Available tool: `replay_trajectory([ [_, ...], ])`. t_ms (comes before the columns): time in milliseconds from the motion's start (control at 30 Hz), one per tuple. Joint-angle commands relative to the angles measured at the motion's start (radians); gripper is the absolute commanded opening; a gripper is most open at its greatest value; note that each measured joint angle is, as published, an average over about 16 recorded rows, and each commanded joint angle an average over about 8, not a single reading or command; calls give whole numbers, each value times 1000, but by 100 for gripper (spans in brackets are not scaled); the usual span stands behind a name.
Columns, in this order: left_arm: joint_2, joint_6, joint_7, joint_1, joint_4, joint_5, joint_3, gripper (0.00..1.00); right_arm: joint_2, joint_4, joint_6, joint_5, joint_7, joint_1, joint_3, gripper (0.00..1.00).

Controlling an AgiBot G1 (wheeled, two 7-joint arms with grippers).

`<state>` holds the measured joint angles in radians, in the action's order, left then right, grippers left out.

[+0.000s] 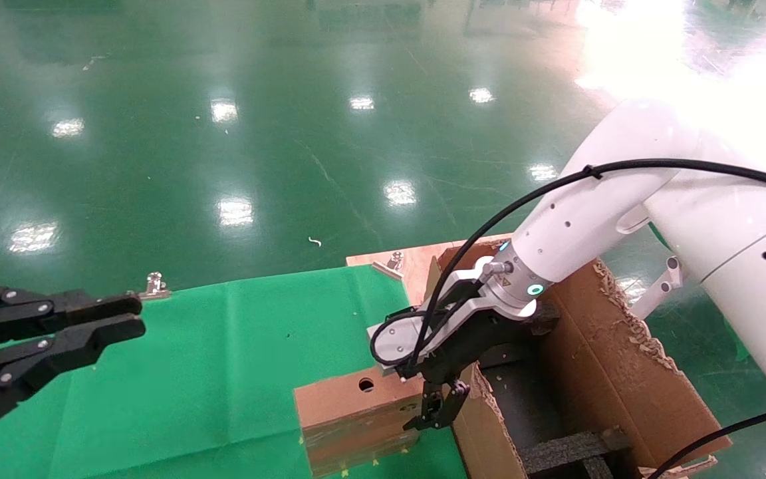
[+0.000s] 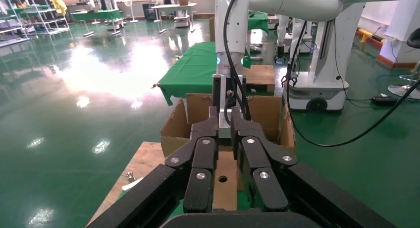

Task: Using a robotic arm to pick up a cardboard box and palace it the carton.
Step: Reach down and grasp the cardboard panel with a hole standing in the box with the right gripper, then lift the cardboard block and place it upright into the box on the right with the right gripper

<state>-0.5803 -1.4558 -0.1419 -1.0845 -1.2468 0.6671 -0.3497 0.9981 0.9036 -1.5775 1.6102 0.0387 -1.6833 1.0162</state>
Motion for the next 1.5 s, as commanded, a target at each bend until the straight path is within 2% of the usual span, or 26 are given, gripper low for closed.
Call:
replay_trajectory([
  [33, 0, 0, 0, 0, 0, 0, 0, 100, 4, -6, 0, 0, -2, -4, 7, 0],
  [1200, 0, 0, 0, 0, 0, 0, 0, 100, -9, 6, 8, -16, 2, 6, -12, 0],
  [1367, 0, 0, 0, 0, 0, 0, 0, 100, -21, -21, 13, -53, -8, -35, -28, 0],
  [1500, 0, 0, 0, 0, 0, 0, 0, 100, -31, -62, 7, -80, -27, -112, -43, 0],
])
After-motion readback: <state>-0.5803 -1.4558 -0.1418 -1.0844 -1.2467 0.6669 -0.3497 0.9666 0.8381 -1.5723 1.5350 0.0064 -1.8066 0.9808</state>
